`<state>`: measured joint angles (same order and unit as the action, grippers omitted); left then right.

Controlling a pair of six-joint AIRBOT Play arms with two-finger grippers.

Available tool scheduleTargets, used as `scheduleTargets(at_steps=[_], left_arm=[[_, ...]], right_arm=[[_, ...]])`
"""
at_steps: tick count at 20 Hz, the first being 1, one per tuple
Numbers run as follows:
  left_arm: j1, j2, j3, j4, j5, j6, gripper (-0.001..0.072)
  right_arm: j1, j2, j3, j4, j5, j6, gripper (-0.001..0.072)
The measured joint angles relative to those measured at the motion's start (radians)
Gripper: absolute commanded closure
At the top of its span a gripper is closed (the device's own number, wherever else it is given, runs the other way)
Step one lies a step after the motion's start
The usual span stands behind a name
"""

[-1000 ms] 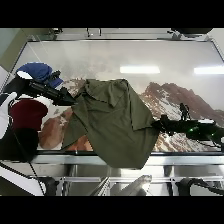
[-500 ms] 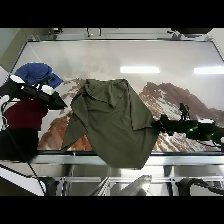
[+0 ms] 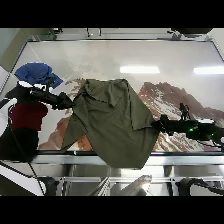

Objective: Fold the shirts.

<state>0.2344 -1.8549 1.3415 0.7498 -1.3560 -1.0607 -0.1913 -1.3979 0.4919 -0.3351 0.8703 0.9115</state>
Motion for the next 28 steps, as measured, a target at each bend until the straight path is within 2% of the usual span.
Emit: scheduleTargets(at_steps=[2, 3, 4, 5, 9, 13, 14, 16, 19, 20, 22, 23, 28], left_arm=[[0.021, -0.004, 0.018, -0.003, -0.034, 0.001, 0.0411], [0.037, -0.005, 0.033, -0.005, -0.054, 0.0, 0.0387], [0.052, -0.006, 0.046, -0.006, -0.069, 0.0, 0.0122], [0.066, -0.006, 0.056, -0.006, -0.084, -0.004, -0.0001], [0.087, -0.024, 0.076, -0.007, -0.111, -0.03, 0.0016], [0.04, -0.076, 0.081, -0.023, -0.123, -0.038, 0.0017], [0.026, -0.087, 0.083, -0.03, -0.124, -0.037, 0.0033], [0.0, -0.104, 0.085, -0.027, -0.121, -0.033, 0.0369], [-0.005, -0.117, 0.108, -0.003, -0.123, -0.024, 0.0594], [0.0, -0.118, 0.121, -0.004, -0.143, -0.022, 0.0627], [0.011, -0.12, 0.144, -0.008, -0.175, -0.019, 0.0628], [0.016, -0.121, 0.152, -0.013, -0.185, -0.019, 0.0684], [0.004, -0.122, 0.17, -0.037, -0.22, -0.014, 0.0682]], right_arm=[[0.0, 0.0, 0.0, 0.0, 0.001, 0.0, 0.0698], [0.0, 0.0, 0.0, 0.0, 0.0, 0.0, 0.0698], [0.0, 0.0, 0.0, 0.0, 0.001, 0.0, 0.0698], [0.0, 0.0, 0.0, -0.001, 0.001, 0.0, 0.0698], [0.0, 0.0, 0.0, -0.001, 0.001, 0.0, 0.0698], [0.0, 0.0, 0.0, 0.0, 0.002, 0.0, 0.0698], [0.0, 0.0, 0.0, 0.0, 0.002, 0.0, 0.0698], [0.0, 0.0, 0.0, 0.0, 0.002, 0.0, 0.0698], [0.0, 0.0, 0.0, 0.0, 0.002, 0.0, 0.0698], [0.0, 0.0, 0.0, -0.001, 0.002, 0.0, 0.0698], [0.0, 0.0, 0.0, -0.001, 0.002, 0.0, 0.0698], [0.0, 0.0, 0.0, -0.001, 0.002, 0.0, 0.0698], [0.0, 0.0, 0.004, -0.001, 0.007, -0.005, 0.0699]])
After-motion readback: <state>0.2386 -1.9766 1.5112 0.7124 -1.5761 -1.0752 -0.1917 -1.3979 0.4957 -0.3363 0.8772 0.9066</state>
